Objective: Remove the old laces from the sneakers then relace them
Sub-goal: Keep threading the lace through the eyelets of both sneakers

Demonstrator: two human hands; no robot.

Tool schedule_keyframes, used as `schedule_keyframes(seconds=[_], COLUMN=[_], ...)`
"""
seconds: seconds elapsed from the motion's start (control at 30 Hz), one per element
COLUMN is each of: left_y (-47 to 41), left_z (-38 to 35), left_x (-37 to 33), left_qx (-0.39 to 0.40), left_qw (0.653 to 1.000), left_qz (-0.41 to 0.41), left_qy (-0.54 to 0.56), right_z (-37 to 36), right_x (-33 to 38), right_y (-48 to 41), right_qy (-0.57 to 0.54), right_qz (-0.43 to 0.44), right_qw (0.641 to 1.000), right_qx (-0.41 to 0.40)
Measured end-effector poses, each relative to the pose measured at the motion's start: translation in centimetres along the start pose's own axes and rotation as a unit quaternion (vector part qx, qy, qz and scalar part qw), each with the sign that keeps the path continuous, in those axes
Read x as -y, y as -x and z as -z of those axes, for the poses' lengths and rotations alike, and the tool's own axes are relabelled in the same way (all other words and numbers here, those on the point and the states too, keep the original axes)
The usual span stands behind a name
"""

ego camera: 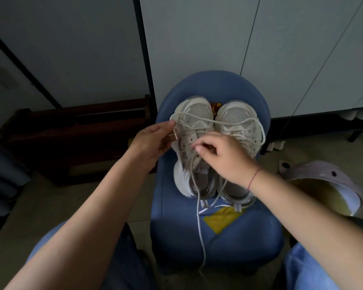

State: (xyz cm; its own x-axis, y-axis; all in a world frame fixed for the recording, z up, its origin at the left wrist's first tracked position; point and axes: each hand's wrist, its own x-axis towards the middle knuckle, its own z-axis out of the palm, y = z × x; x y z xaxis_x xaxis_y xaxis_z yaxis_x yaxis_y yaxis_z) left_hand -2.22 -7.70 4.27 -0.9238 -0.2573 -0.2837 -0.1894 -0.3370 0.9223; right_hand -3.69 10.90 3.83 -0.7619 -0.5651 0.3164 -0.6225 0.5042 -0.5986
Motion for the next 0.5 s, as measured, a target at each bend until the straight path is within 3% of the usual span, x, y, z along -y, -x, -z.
schedule_keyframes(seconds=[0.17, 0.33, 0.5], left_y=[-0.4, -0.5, -0.5], left_z=[-1.4, -1.9, -1.9], left_x=[1.1, 1.9, 1.9], left_qx=[-0.030, -0.033, -0.040], left_qw=[0.999, 0.997, 0.992], left_qz=[-0.039, -0.054, -0.081], left_qy=[-0.013, -0.051, -0.086], right_z=[-0.3, -0.6, -0.3], right_x=[-0.5, 0.1, -0.5], right_y=[-1.2, -1.8, -2.3], right_qy=[0.009, -0.074, -0.143], right_qz=[-0.110, -0.165, -0.237], right_qw=[0.993, 0.983, 0.960], right_qx=[-0.045, 0.024, 0.039])
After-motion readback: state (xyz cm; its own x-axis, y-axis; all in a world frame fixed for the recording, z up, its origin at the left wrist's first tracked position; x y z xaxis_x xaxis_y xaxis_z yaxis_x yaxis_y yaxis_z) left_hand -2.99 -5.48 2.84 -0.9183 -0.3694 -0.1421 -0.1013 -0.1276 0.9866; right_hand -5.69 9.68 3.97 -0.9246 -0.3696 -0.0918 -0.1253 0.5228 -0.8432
